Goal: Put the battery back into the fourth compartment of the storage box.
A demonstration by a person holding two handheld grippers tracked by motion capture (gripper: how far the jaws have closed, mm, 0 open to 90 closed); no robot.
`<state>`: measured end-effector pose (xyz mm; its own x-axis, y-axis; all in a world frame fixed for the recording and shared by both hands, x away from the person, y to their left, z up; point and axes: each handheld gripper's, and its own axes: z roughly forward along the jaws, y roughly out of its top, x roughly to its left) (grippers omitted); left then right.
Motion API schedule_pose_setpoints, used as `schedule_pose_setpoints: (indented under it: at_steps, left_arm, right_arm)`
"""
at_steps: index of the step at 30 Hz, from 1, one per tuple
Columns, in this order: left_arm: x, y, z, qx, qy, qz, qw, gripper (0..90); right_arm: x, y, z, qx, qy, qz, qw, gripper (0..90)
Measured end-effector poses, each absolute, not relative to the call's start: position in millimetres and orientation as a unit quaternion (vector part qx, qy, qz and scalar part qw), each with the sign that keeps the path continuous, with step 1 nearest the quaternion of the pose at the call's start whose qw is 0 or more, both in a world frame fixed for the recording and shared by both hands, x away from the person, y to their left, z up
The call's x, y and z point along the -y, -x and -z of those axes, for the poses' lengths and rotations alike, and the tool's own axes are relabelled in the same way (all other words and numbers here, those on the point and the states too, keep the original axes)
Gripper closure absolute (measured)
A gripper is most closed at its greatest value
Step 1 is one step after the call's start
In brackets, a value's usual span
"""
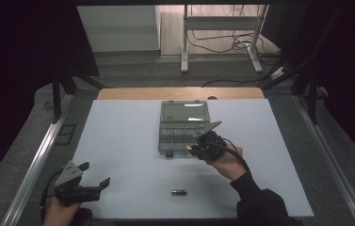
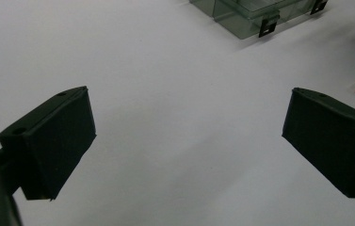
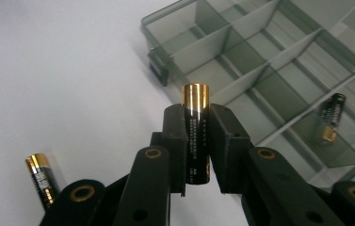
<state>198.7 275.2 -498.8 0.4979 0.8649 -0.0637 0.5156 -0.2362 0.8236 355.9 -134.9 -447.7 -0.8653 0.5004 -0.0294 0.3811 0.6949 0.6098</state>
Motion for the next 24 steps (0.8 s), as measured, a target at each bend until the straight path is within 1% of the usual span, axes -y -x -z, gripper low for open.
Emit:
schedule_pose_setpoints:
  at_steps: [19, 24]
  left_arm:
    - [-275.7, -199.2, 499.0, -0.458, -0.756, -0.207, 0.419, 3.6]
    - [-276.0, -199.4, 499.0, -0.460, -0.755, -0.206, 0.419, 3.5]
  right_arm:
    - [151.6, -387.9, 435.8, -0.895, -0.285, -0.320, 0.122, 76.3]
    - [156.3, -403.1, 433.7, -0.887, -0.303, -0.322, 0.134, 76.3]
